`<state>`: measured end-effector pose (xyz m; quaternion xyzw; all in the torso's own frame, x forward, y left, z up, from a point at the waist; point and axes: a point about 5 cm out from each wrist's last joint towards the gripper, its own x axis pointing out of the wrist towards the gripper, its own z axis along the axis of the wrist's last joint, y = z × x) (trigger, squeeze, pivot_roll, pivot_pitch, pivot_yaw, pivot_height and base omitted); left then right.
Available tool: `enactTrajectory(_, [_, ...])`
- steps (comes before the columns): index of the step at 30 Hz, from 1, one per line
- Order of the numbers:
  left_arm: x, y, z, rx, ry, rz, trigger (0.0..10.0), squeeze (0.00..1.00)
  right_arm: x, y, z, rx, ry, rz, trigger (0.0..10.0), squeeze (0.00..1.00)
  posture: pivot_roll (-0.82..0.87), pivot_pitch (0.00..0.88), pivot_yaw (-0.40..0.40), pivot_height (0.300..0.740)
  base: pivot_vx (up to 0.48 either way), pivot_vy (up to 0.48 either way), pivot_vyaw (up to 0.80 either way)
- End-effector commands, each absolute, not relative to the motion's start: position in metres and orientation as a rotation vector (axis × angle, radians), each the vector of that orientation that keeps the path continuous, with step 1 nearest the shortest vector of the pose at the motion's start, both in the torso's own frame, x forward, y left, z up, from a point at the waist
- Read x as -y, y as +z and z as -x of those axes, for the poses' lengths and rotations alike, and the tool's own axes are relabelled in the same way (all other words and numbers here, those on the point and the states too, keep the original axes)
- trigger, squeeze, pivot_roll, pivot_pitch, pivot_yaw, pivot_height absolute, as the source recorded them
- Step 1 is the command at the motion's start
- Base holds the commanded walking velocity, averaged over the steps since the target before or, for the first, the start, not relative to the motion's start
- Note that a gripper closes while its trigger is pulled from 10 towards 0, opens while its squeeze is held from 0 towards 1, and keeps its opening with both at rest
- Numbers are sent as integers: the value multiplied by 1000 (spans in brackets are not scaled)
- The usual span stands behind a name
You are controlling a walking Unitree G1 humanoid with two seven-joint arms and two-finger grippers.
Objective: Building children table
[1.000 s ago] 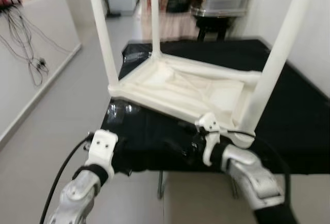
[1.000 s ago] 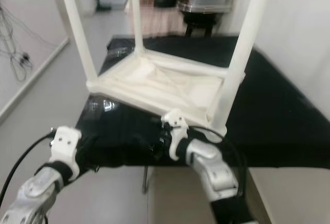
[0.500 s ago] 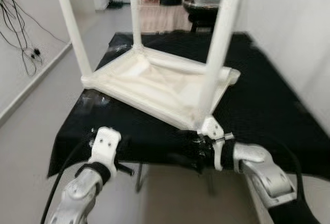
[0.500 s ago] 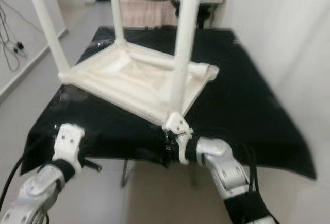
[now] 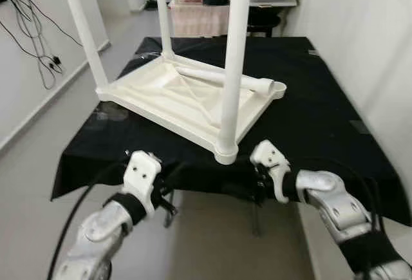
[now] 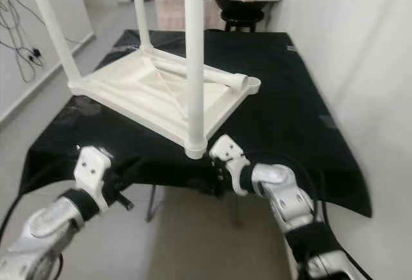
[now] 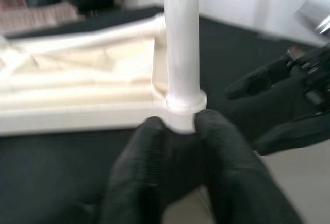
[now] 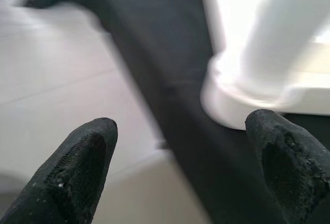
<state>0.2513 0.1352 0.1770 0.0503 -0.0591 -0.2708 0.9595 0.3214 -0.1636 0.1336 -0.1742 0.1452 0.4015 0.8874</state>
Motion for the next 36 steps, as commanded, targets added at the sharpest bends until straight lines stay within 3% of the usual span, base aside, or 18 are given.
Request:
enactTrajectory(1, [-136,180,-257,137,-560,-82,10000,1000,164,127,-322,-316,795,356,10000,0,0,56,-13,740,0,0,0])
enactTrajectory(12, [-130,200,-298,206,-555,-69,10000,1000,154,122,-320,-315,808,366,10000,0,-20,45,-9,740,0,0,0])
enactTrajectory(28, [-116,202,-333,195,-521,-43,10000,1000,150,120,-319,-315,791,372,10000,0,-35,59,-4,740,0,0,0])
enactTrajectory(35, [-103,204,-348,177,-595,-29,10000,1000,148,123,-319,-302,780,363,10000,0,-45,80,1,740,0,0,0])
enactTrajectory(36, [-100,206,-352,177,-612,-35,10000,267,148,124,-318,-301,780,361,10000,0,-49,86,2,740,0,0,0])
